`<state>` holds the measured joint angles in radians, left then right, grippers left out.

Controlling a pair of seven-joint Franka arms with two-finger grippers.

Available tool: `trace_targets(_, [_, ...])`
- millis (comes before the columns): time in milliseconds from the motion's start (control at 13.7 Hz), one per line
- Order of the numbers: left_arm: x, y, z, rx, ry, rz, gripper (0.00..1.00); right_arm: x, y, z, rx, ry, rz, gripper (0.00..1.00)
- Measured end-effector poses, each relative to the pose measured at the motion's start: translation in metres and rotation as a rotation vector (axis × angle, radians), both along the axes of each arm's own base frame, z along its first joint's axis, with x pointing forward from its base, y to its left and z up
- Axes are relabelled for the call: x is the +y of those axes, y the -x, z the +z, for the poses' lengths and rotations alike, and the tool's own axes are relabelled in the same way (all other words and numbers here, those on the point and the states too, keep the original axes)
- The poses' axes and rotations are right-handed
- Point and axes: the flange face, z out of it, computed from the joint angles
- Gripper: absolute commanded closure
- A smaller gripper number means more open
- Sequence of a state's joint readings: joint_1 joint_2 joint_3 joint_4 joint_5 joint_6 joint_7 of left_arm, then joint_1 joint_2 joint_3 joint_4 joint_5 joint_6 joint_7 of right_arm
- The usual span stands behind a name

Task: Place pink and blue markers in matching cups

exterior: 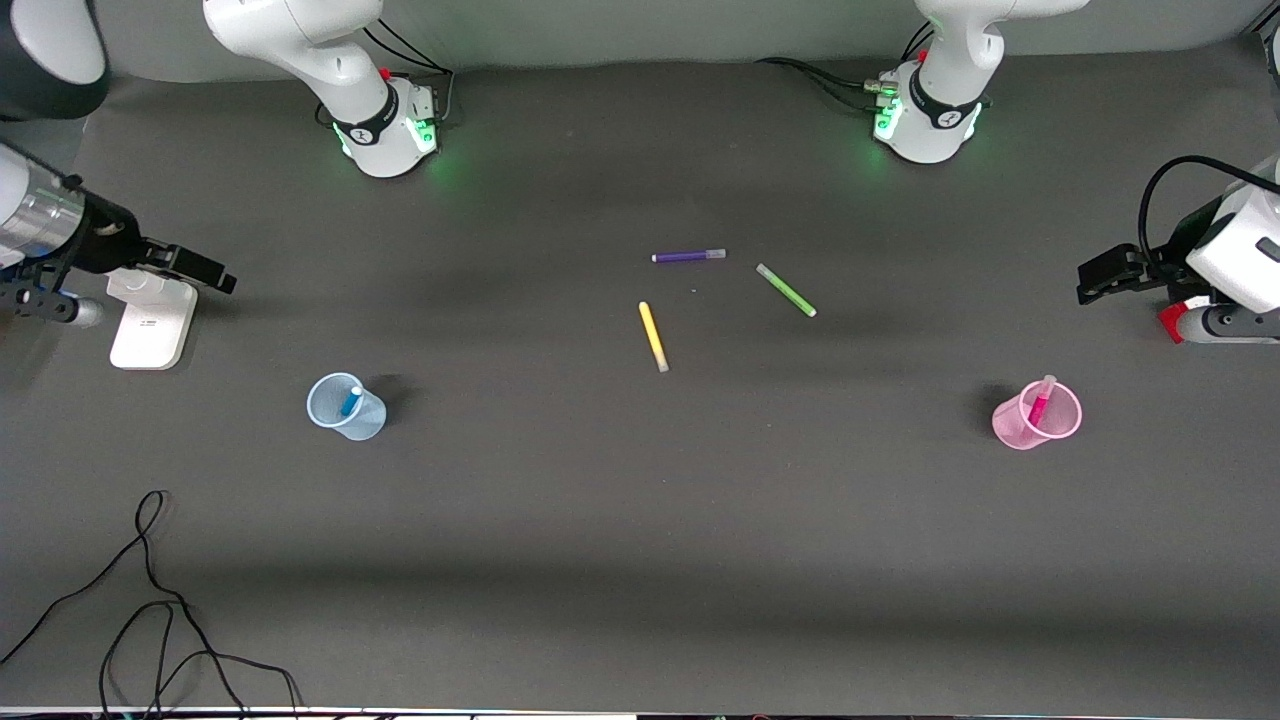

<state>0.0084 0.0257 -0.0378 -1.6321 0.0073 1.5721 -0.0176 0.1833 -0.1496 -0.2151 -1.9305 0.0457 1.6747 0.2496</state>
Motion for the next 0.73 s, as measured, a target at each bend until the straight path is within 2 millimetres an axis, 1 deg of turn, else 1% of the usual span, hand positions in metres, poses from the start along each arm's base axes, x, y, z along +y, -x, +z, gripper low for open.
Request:
trace_targets(73, [0.0,0.0,0.0,0.0,0.0,0.0,0.0,0.003,-0.002,0.001,-0.01,0.01,-0.002,0.0])
trace_targets(219, [0.0,0.0,-0.001,0.001,0.0,0.0,0.0,0.006,-0.013,0.005,-0.027,0.017,0.002,0.0])
trace_targets(438, [0.0,0.0,-0.001,0.003,0.0,0.0,0.0,0.027,-0.027,0.022,-0.066,0.023,0.07,0.0])
trace_targets(584, [0.0,0.0,-0.002,0.004,0.0,0.001,0.0,0.039,-0.026,0.038,-0.07,0.019,0.144,0.0])
trace_targets(730, [0.001,0.001,-0.003,0.008,0.0,0.001,0.0,0.044,-0.023,0.053,-0.069,0.01,0.206,0.0])
